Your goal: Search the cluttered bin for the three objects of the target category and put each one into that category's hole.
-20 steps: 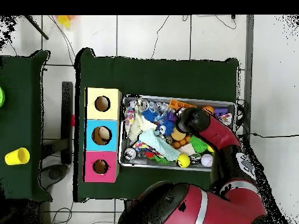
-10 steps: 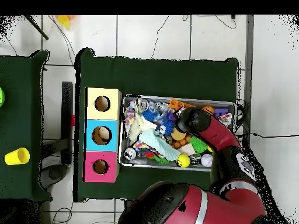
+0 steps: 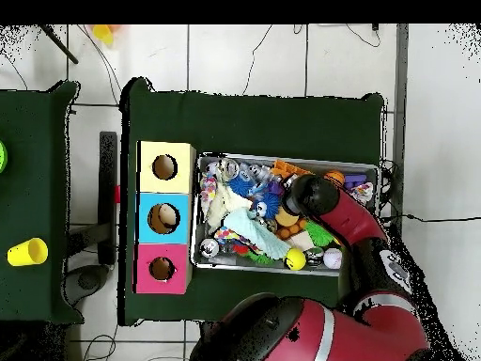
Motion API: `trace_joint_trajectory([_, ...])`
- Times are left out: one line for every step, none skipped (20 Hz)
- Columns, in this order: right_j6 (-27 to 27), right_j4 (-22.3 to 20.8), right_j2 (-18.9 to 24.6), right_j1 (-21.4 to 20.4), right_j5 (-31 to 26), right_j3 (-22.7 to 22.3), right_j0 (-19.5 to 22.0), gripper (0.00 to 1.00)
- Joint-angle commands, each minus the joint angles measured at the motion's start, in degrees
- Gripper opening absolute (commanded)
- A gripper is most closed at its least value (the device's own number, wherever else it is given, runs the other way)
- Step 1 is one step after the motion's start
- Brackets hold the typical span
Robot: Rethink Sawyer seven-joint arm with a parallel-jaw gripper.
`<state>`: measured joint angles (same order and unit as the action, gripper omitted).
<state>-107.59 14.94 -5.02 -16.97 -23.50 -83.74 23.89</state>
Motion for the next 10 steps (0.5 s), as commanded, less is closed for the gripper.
trace_joint_trajectory([-6.05, -2.37, 2.08, 0.63, -0.09, -5.34, 0.09, 1.00])
trace_joint_trajectory([-5.21, -2.87, 1.52, -0.49, -1.35, -5.85, 0.41, 1.00])
trace_joint_trajectory([-4.07, -3.31, 1.41, -1.73, -2.59, -6.47, 1.12, 1.00])
trace_joint_trajectory([-2.82, -3.73, 1.30, -2.74, -4.08, -6.64, 1.93, 1.00])
trace_joint_trajectory([-1.76, -4.09, 1.48, -3.78, -5.15, -7.12, 2.78, 1.00])
trace_joint_trajectory([-1.00, -4.47, 1.31, -4.88, -6.43, -7.46, 3.35, 1.00])
trace_joint_trajectory([-0.34, -4.80, 1.40, -5.83, -7.25, -7.86, 4.03, 1.00])
trace_joint_trajectory([0.42, -5.17, 1.49, -6.81, -8.38, -8.21, 4.72, 1.00])
trace_joint_trajectory([1.10, -5.54, 1.64, -7.65, -9.21, -8.37, 5.42, 1.00])
trace_joint_trajectory([1.90, -5.97, 1.92, -8.60, -9.71, -8.66, 6.29, 1.00])
